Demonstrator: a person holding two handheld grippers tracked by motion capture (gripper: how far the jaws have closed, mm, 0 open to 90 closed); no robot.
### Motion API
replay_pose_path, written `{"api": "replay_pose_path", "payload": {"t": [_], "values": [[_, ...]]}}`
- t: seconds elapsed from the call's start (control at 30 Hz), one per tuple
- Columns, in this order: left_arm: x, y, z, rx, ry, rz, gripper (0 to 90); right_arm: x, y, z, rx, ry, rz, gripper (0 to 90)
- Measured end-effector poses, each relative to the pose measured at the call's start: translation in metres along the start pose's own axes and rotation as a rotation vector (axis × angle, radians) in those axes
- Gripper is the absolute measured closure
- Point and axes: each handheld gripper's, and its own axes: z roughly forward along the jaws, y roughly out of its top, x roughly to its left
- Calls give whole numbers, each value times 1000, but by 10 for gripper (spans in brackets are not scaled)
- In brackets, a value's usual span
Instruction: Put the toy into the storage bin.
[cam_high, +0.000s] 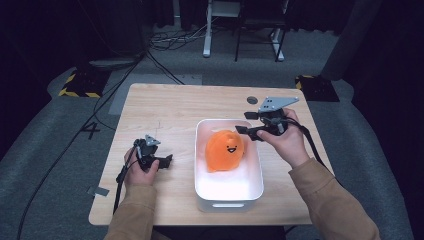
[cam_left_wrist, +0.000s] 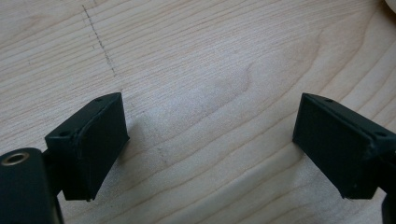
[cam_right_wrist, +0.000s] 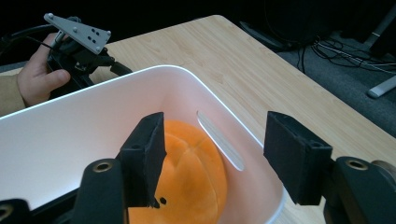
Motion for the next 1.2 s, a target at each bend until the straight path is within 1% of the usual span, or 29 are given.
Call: {"api": "replay_pose_path", "payload": {"t": [0.03, 0.1, 0.17, 0.2, 0.27, 0.3, 0.37, 0.4, 0.43, 0.47, 0.5, 0.57, 0.63, 0.7, 0.73, 0.8, 0.9, 0.97, 1.03, 1.1, 1.13, 1.2], "values": [[0, 0, 0, 0, 1, 0, 104, 0, 0, -3, 3, -3, 6, 391], [0, 0, 0, 0, 0, 0, 104, -1, 1, -8, 9, -16, 1, 389], [0, 0, 0, 0, 1, 2, 104, -3, 1, -15, 13, -37, -4, 385], [0, 0, 0, 0, 1, 2, 104, -3, 0, -17, 14, -44, -2, 384], [0, 0, 0, 0, 0, 1, 104, -6, -3, -24, 0, -44, 19, 384], [0, 0, 0, 0, 1, 2, 104, -9, -6, -28, 1, -49, 30, 383], [0, 0, 0, 0, 1, 2, 104, -13, -11, -34, 18, -79, 31, 377], [0, 0, 0, 0, 1, 2, 104, -16, -15, -37, 16, -86, 39, 377], [0, 0, 0, 0, 1, 1, 104, -19, -18, -41, 11, -82, 50, 375], [0, 0, 0, 0, 3, 2, 103, -21, -21, -44, 22, -90, 59, 369], [0, 0, 0, 0, 1, 1, 104, -23, -24, -48, 17, -105, 51, 370], [0, 0, 0, 0, 1, 2, 104, -28, -30, -56, 13, -104, 70, 369], [0, 0, 0, 0, 3, 2, 103, -31, -35, -63, 16, -125, 75, 361], [0, 0, 0, 0, 3, 2, 102, -34, -39, -69, 12, -125, 89, 358], [0, 0, 0, -1, 3, 2, 102, -36, -43, -72, 13, -134, 98, 347], [0, 0, 0, -1, 1, 2, 101, -39, -47, -77, 32, -151, 90, 335], [0, 0, 0, -2, 0, 0, 100, -44, -56, -83, 28, -151, 107, 331], [0, 0, 0, -2, 0, 0, 100, -47, -61, -87, 39, -164, 117, 323], [0, 0, 0, -2, 0, -1, 101, -50, -66, -91, 41, -161, 129, 318], [0, 0, 0, -2, 0, 0, 101, -54, -71, -94, 52, -170, 143, 297], [0, 0, 0, -2, 0, -1, 100, -55, -73, -95, 61, -176, 141, 294], [0, 0, 0, -1, 0, 1, 101, -57, -77, -98, 54, -175, 160, 293]]}}
